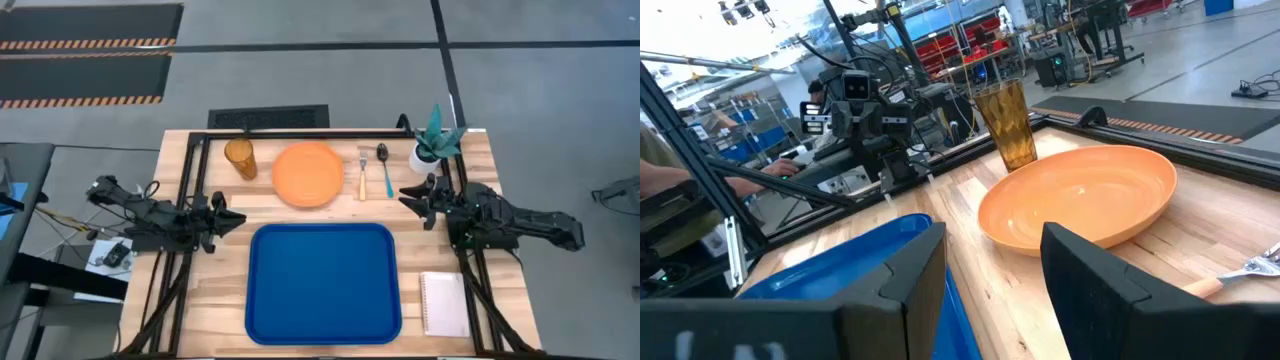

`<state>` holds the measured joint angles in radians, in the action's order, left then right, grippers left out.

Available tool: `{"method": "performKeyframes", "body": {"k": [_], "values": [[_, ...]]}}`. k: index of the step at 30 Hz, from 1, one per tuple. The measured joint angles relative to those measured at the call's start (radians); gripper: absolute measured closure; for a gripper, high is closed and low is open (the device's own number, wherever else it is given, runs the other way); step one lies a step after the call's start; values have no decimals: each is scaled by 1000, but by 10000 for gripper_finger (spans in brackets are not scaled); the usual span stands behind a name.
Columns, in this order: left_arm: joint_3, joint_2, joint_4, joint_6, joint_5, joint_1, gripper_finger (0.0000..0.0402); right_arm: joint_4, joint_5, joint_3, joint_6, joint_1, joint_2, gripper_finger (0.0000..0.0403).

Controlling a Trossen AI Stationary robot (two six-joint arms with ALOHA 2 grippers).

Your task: Pick and place plate/cup/fork/spoon on tray

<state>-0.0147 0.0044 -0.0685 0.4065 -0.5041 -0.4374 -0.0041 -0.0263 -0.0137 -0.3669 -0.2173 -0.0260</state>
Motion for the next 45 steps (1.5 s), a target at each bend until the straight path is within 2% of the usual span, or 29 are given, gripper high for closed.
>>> {"method": "performKeyframes", "body": {"k": [45], "values": [[0,0,0,-17,-12,0,358,0,0,0,0,0,0,214]]}}
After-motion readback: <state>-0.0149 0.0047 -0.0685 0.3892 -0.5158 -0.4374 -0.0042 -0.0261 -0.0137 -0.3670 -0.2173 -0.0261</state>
